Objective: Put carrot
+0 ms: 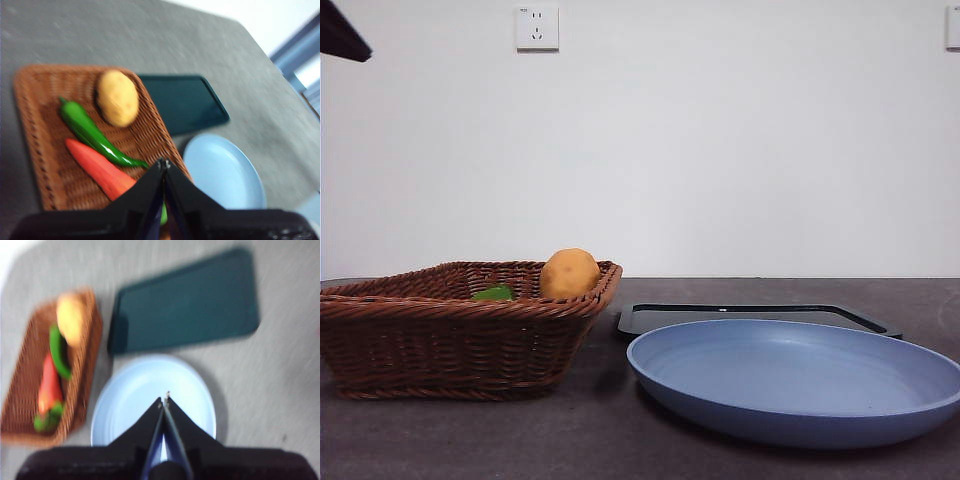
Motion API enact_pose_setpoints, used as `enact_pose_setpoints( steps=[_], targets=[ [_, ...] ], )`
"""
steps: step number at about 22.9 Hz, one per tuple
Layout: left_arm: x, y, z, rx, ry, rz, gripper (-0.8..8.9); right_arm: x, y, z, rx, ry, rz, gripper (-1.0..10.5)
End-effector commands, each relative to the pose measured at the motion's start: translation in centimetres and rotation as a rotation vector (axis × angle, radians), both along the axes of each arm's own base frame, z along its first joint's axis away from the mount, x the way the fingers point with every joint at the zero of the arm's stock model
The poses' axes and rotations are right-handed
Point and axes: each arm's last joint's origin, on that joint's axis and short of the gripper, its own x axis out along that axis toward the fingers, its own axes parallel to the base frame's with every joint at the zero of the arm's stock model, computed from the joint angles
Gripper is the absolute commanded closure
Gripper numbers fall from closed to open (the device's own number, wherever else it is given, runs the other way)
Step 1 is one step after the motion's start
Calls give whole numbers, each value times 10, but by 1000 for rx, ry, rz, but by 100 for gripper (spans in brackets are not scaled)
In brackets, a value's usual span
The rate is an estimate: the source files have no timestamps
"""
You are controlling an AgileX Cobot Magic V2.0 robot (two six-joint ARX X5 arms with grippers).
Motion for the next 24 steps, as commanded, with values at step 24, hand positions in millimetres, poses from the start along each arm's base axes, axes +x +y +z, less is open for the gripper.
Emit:
enact_pose_setpoints(
  steps=[24],
  targets=[
    [15, -3, 9, -24, 40, -126, 527, 89, 36, -128, -88, 569, 169, 931]
  ],
)
